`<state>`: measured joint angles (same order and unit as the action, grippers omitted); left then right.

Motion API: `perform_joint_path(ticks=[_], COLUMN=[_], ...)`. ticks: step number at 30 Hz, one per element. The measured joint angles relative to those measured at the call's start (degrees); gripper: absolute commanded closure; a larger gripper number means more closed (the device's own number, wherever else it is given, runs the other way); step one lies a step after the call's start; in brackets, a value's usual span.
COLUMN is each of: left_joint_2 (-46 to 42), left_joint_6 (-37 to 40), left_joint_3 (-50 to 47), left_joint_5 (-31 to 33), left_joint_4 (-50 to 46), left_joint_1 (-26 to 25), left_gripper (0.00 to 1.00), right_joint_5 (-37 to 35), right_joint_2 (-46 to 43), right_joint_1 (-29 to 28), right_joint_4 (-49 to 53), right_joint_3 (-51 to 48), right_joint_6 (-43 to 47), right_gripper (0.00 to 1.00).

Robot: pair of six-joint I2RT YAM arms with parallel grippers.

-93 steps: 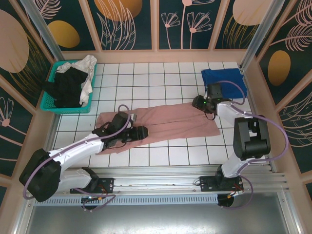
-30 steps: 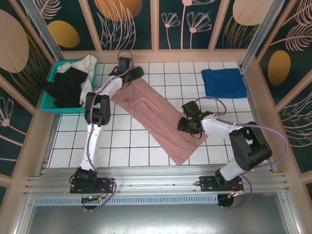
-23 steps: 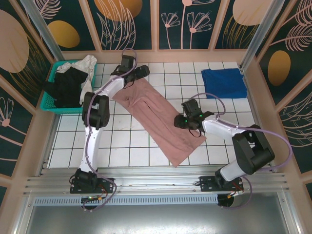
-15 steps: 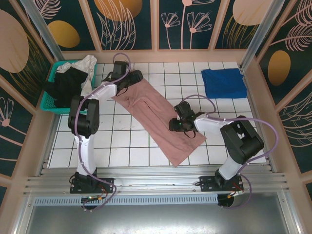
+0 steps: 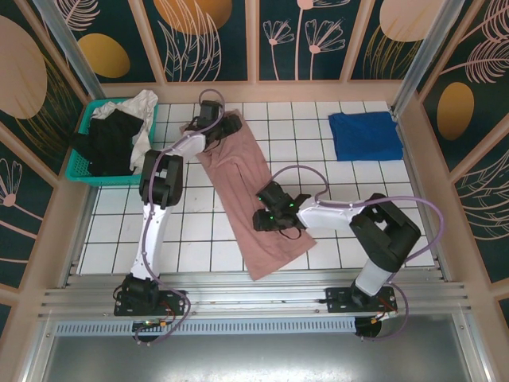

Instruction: Fold and stack the t-shirts

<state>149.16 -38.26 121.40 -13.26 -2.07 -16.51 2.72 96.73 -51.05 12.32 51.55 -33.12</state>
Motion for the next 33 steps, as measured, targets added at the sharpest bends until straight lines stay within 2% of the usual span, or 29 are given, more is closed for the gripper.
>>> perform_joint_path(ticks=[4, 9, 14, 20, 25, 29, 33], left_joint_2=[5.1, 6.3, -0.2, -22.3, -48.5, -65.9, -80.3], left_joint_6=[-1.1, -1.4, 0.7, 4.1, 5.2, 3.3, -1.5], left_joint_3=[8.5, 14.9, 10.7, -12.2, -38.7, -58.9, -78.8], left_joint_5=[-3.1, -6.8, -7.7, -5.9, -2.6, 0.9, 6.0], left_joint_4=[0.3, 0.1, -0.7, -1.1, 0.7, 0.3, -4.3], left_joint_1=[-1.8, -3.9, -4.4, -3.8, -3.7, -4.5, -9.2], left_gripper=[0.30, 0.24, 0.21, 0.21, 0.22, 0.24, 0.32], right_joint_5=[1.6, 1.4, -1.1, -1.6, -2.1, -2.1, -3.0], right_joint_2=[1.5, -3.1, -9.1, -9.5, -12.2, -16.4, -22.6], right_joint_1=[-3.0, -3.3, -1.9, -3.0, -6.7, -8.2, -8.3], right_joint_4=[1.1, 0.7, 2.7, 5.1, 6.1, 8.1, 11.8], right_joint_3=[5.2, 5.4, 0.4, -8.5, -9.2, -9.5, -12.0], right_joint_6=[-2.3, -4.5, -7.0, -11.3, -15.5, -18.2, -20.7], right_gripper=[0.52, 0.51, 0.52, 0.55, 0.53, 0.52, 0.50])
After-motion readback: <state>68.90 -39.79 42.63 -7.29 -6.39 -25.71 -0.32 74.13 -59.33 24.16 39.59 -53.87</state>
